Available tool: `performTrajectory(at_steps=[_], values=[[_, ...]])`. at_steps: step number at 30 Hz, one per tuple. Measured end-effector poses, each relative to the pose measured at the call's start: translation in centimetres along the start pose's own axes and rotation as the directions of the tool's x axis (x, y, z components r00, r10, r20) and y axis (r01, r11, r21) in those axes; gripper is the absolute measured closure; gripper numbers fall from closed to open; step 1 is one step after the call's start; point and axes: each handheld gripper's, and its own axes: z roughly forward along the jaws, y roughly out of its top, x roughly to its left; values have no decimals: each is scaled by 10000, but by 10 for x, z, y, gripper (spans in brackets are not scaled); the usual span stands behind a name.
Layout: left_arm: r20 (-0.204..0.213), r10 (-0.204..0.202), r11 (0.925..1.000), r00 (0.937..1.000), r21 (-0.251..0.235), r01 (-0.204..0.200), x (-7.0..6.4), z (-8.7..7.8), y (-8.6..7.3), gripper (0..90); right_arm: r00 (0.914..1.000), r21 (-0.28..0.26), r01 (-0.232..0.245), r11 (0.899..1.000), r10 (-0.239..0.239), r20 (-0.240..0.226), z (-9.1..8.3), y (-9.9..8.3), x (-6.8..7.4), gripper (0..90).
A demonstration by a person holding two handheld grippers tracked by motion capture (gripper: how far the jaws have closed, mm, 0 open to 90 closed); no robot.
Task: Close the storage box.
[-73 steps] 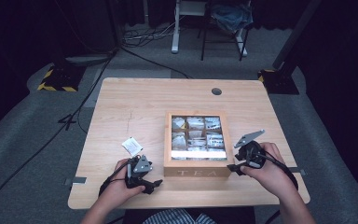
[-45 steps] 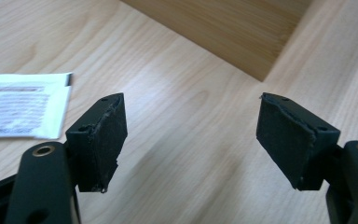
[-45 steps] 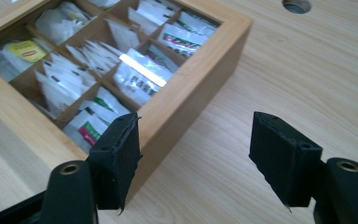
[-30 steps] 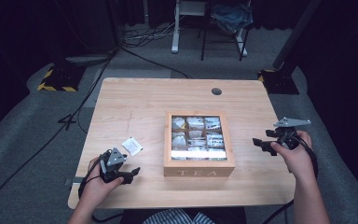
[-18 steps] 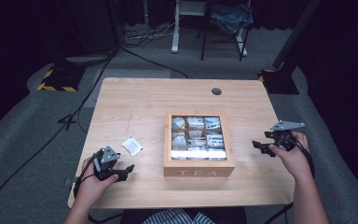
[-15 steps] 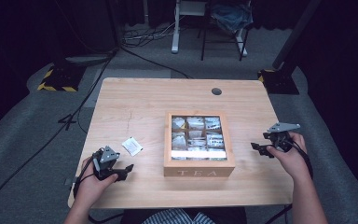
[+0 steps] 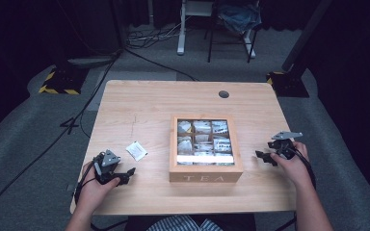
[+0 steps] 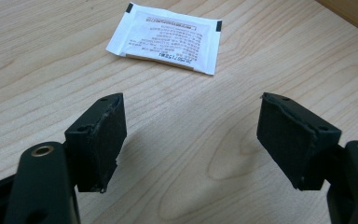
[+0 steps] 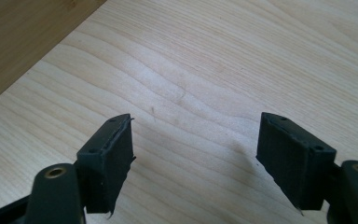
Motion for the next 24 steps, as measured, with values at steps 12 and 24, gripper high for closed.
performTrajectory(at_steps=[12, 24], values=[[6, -160, 9997, 9999, 195, 160, 1, 4, -1, 233, 9986, -536, -477, 9974, 487, 188, 10, -7, 0, 188], [-151, -158, 9994, 9998, 293, 163, 1, 6, 0, 176, 9974, -908, -615, 9940, 647, 323, 15, -8, 0, 130]])
